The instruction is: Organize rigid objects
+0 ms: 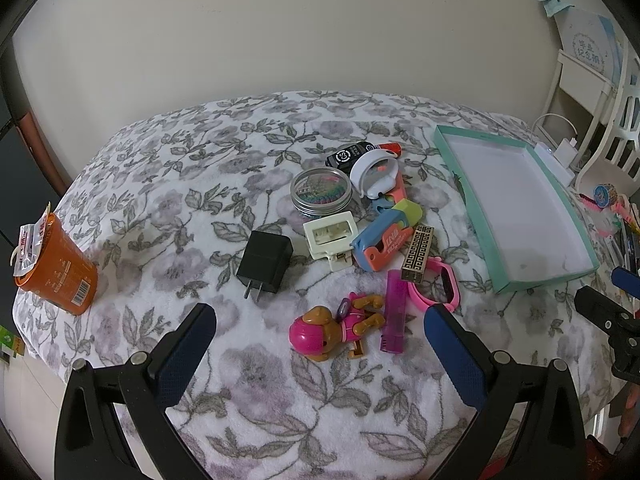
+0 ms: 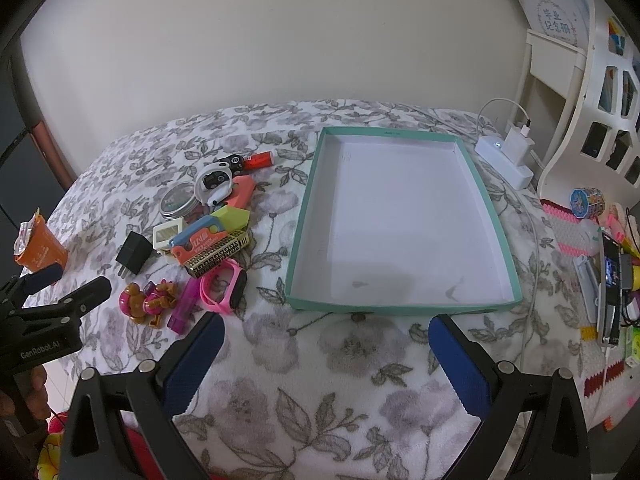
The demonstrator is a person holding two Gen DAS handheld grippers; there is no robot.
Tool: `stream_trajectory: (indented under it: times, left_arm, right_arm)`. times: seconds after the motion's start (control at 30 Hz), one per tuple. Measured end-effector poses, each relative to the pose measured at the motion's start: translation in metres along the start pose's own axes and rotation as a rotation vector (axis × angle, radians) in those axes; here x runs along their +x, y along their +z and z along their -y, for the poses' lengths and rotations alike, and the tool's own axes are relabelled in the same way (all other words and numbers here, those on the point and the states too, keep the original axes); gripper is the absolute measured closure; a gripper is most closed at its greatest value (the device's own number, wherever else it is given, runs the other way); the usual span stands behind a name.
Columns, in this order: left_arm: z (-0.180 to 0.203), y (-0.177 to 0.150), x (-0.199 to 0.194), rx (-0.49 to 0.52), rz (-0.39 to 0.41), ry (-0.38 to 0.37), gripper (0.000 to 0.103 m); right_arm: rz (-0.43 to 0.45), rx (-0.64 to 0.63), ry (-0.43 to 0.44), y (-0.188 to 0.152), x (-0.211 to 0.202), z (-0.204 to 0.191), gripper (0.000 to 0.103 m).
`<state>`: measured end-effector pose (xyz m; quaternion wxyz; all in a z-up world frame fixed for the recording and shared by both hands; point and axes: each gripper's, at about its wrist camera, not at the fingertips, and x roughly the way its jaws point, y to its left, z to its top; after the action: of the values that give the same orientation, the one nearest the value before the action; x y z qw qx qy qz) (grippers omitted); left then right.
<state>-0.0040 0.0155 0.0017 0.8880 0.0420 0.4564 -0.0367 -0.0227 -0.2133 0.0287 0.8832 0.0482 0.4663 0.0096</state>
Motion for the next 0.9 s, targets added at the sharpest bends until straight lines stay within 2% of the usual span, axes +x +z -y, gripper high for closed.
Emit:
stream_trajectory:
  times: [0.77, 0.9]
  left_arm:
    - [-0.001, -0.0009, 0.0014, -0.001, -0.006, 0.003, 0.0]
    - [-0.0043, 0.0006, 0.0059, -0.008, -0.027, -0.021, 0.0]
  right_arm:
    - [-0.013, 0.006, 0.006, -0.0014, 0.0034, 0.0003, 0.0]
    - [-0.023, 0.007, 0.016, -0.0009, 0.0051, 0.0003, 0.0]
